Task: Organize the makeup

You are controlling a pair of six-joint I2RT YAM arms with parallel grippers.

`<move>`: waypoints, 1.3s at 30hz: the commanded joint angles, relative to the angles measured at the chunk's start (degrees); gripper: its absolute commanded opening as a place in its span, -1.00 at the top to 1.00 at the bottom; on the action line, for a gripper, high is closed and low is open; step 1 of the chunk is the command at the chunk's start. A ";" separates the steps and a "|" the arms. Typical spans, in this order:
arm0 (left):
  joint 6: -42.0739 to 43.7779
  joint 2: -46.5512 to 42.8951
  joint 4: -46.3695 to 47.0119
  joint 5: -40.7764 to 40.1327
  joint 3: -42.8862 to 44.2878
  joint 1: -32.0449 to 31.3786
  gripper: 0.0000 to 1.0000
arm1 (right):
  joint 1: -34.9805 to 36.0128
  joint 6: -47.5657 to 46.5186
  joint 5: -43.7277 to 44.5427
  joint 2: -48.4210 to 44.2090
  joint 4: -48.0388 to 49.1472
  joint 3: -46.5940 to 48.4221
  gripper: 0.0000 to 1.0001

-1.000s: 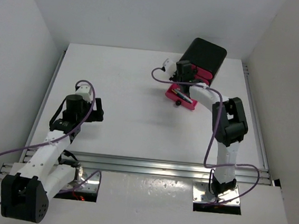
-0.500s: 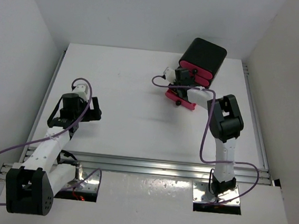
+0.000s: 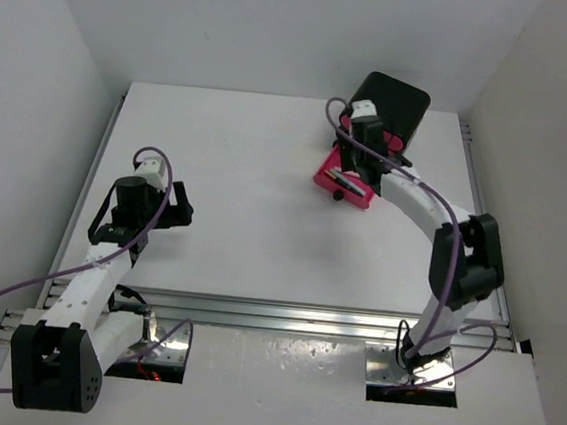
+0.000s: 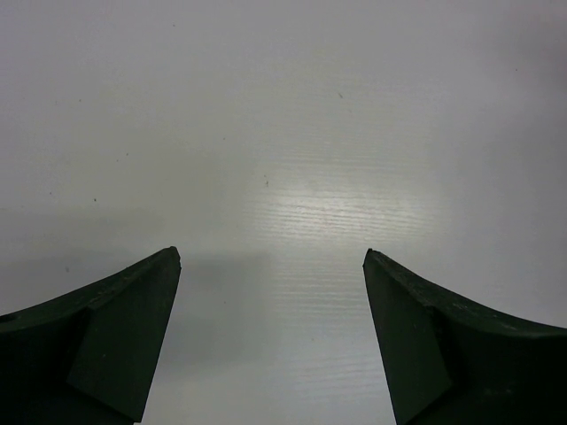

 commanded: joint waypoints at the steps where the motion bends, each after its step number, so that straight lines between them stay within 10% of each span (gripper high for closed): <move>1: -0.84 -1.18 3.66 0.90 -0.40 0.77 -0.81 | 1.92 32.62 -1.57 -3.41 -3.99 -7.23 -0.09; 7: -0.84 -3.02 4.20 0.90 -1.97 0.77 -0.81 | 7.29 52.15 11.43 1.40 -8.55 -6.82 -0.09; 21: -1.37 -6.54 4.72 0.90 -3.74 2.35 -0.81 | 9.31 52.43 24.01 13.37 -9.09 -0.14 -0.05; 39: -1.37 -7.07 4.72 0.90 -4.26 2.88 -0.81 | 6.59 42.50 27.08 16.45 3.13 0.91 0.73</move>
